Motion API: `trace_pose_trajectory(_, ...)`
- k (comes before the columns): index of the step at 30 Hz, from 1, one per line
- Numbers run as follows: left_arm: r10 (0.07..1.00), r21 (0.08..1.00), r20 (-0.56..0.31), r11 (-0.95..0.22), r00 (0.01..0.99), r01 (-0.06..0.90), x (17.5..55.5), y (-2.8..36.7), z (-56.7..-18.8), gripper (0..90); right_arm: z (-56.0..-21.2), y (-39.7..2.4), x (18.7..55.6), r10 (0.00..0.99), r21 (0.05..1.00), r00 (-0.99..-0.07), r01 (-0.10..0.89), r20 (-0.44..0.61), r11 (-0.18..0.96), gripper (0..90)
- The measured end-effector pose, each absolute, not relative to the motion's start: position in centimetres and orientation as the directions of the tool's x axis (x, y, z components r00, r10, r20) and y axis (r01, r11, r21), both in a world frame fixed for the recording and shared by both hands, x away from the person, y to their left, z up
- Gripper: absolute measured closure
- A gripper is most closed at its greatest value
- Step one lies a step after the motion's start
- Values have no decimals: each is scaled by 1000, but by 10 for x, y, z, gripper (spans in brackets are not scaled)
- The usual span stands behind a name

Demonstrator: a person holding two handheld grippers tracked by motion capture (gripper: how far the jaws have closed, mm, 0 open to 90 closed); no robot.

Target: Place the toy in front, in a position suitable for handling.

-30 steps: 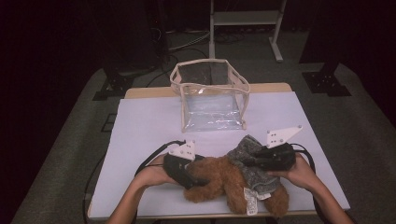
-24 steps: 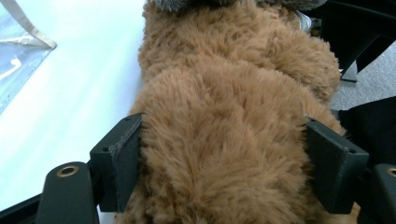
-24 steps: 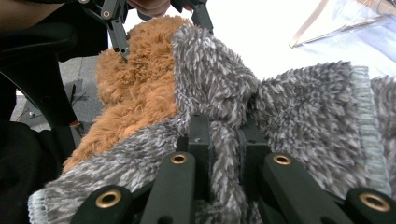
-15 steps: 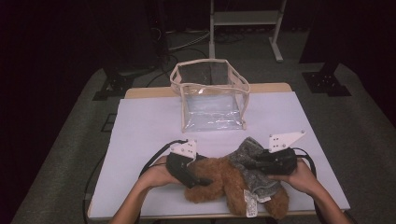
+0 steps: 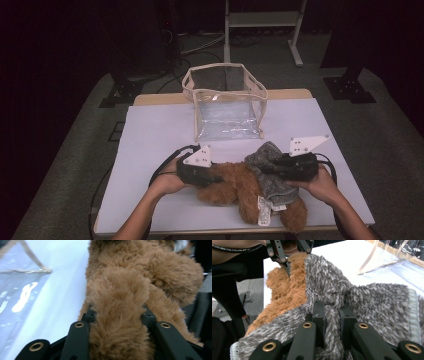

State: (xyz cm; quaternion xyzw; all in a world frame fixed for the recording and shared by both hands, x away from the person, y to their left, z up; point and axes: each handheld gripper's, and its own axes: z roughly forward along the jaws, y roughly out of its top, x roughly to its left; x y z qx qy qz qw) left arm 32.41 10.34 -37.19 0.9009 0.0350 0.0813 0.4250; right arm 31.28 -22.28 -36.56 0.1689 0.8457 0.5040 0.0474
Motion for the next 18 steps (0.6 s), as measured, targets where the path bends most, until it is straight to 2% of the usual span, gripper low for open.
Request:
trace_pose_trajectory(7, 192, 759, 169, -651, 967, -3, 332, 120, -365, 623, -359, -207, 332, 326, 863, -940, 247, 103, 440, 783)
trace_pose_trajectory(11, 213, 764, 154, -645, 965, 20, 330, 126, -369, 616, -360, -197, 337, 320, 854, -942, 245, 98, 459, 782)
trace_pose_trajectory(14, 202, 781, 98, -623, 974, 51, 324, 129, -375, 552, -364, -193, 331, 296, 840, -951, 231, 89, 490, 784)
trace_pose_trajectory(15, 190, 789, 70, -611, 979, 62, 320, 130, -374, 502, -366, -193, 328, 287, 839, -954, 227, 88, 495, 785)
trace_pose_trajectory(18, 173, 789, 69, -612, 982, 53, 314, 133, -370, 400, -371, -196, 315, 254, 846, -962, 214, 97, 489, 788)
